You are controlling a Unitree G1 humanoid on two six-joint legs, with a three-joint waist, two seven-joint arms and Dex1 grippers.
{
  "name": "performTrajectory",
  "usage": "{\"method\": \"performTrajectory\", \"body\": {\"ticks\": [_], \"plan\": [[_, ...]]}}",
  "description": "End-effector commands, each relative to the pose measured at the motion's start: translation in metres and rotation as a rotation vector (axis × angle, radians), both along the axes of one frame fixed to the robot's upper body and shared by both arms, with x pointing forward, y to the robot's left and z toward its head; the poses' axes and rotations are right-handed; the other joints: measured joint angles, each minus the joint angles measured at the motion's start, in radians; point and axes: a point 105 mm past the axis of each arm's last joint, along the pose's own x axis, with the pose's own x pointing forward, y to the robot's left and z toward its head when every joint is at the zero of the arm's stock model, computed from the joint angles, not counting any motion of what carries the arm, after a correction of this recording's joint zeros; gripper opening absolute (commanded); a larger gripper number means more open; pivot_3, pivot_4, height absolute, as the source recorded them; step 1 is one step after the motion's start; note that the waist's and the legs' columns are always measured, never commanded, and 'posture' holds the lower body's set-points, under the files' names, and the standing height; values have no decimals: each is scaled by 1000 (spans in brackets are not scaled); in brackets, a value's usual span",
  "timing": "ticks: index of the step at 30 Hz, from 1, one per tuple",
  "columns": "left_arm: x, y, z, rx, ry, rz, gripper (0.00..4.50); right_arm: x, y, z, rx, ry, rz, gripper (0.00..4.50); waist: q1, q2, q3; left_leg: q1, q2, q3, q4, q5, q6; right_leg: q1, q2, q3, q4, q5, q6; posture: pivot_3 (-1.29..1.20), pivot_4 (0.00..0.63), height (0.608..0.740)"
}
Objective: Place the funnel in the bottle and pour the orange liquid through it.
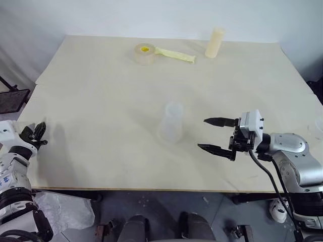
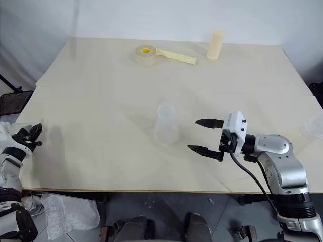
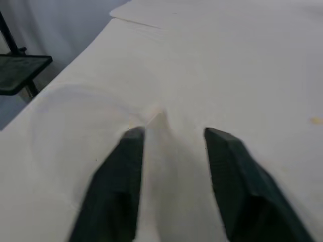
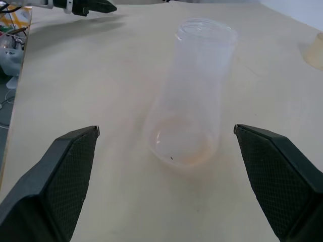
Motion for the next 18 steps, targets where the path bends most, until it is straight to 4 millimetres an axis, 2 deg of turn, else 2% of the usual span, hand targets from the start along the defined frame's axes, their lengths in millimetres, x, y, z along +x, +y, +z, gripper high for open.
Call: {"method": "performTrajectory", "body": {"ticks": [1, 2, 3, 8, 12, 15, 18], "plan": [[-10, 1, 33, 53, -79, -43, 448, -1, -4, 9, -1, -54, -12, 4500, -1, 0, 0, 0, 0, 0, 0, 0, 0, 0, 0, 0, 0, 0, 0, 0, 150, 740], [-11, -3, 39, 63, -89, -71, 127, -1, -5, 9, -1, -56, -14, 4500, -1, 0, 0, 0, 0, 0, 0, 0, 0, 0, 0, 0, 0, 0, 0, 0, 150, 740], [-13, -6, 44, 75, -94, -97, 19, -1, -5, 9, 0, -58, -16, 4500, -1, 0, 0, 0, 0, 0, 0, 0, 0, 0, 0, 0, 0, 0, 0, 0, 150, 740], [-8, -28, 70, 108, -125, -220, 19, 1, -6, 10, 4, -75, -29, 4500, 3, 0, 0, 0, 0, -1, 0, 0, 0, 0, 0, 0, 0, 0, 0, 0, 150, 740], [7, -67, 103, 153, -168, -406, 19, 5, -9, 13, 13, -95, -45, 4500, 9, 0, 0, -1, 0, -1, 1, 0, 0, 1, 0, 0, 0, 0, 0, 0, 150, 740], [22, -112, 127, 245, -164, -602, 19, 9, -12, 23, 32, -125, -63, 4500, 8, -1, 0, -1, -1, -2, 1, 0, 0, 1, 0, 1, 0, 0, 0, 0, 150, 740], [35, -144, 146, 304, -187, -735, 19, 9, -10, 28, 39, -136, -58, 4500, 4, -1, 0, -1, -2, -1, 1, 0, 0, 0, 0, 1, 0, 0, 0, 0, 150, 740]]}}
